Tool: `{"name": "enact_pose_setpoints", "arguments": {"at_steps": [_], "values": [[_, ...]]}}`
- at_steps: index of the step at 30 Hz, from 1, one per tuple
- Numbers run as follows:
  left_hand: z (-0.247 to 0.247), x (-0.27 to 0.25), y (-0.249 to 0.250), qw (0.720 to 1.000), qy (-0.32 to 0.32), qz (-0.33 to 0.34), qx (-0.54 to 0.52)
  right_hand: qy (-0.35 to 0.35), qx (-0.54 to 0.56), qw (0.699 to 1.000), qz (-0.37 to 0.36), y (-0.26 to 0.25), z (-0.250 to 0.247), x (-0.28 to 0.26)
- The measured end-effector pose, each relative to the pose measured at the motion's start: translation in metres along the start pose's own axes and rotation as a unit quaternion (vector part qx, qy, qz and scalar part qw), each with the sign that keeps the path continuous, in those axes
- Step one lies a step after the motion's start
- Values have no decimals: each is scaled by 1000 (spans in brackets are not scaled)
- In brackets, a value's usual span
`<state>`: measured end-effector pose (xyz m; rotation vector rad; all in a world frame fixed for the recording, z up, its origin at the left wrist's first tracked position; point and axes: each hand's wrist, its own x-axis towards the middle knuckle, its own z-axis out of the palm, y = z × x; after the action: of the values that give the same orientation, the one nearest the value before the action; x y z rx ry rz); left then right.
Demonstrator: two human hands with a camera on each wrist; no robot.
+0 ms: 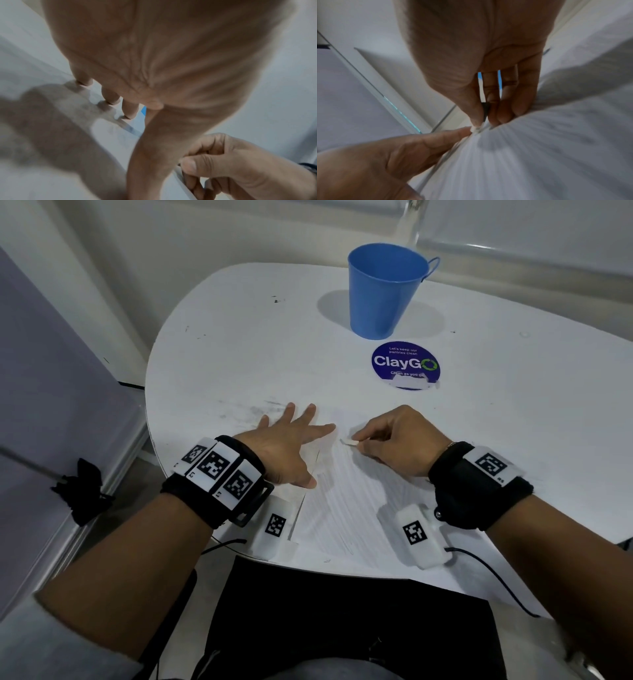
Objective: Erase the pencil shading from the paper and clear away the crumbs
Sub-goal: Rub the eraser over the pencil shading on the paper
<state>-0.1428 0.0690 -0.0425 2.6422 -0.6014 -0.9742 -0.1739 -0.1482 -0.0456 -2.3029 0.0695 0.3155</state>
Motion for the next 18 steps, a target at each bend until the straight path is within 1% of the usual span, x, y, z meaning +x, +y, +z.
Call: {"name": "enact_pose_setpoints", "arguments": {"at_steps": [4,6,10,14,17,18], "values": [[1,-1,0,999,19,8,-26,-5,-61,998,5,5,-4,-2],[1,-2,2,999,21,13,-22,-2,-82,997,-6,0,-3,-4],[-1,-1,4,1000,14,16,-1,-20,-72,996,-44,-14,9,-5],[-2,0,4,1000,12,16,12,-7,-83,996,-37,-18,16,1],[-2,1,3,1000,12,12,14,-45,-82,994,-56,-20,17,-3],[-2,1,3,1000,12,11,14,-48,-86,994,-55,-20,16,-2]]}}
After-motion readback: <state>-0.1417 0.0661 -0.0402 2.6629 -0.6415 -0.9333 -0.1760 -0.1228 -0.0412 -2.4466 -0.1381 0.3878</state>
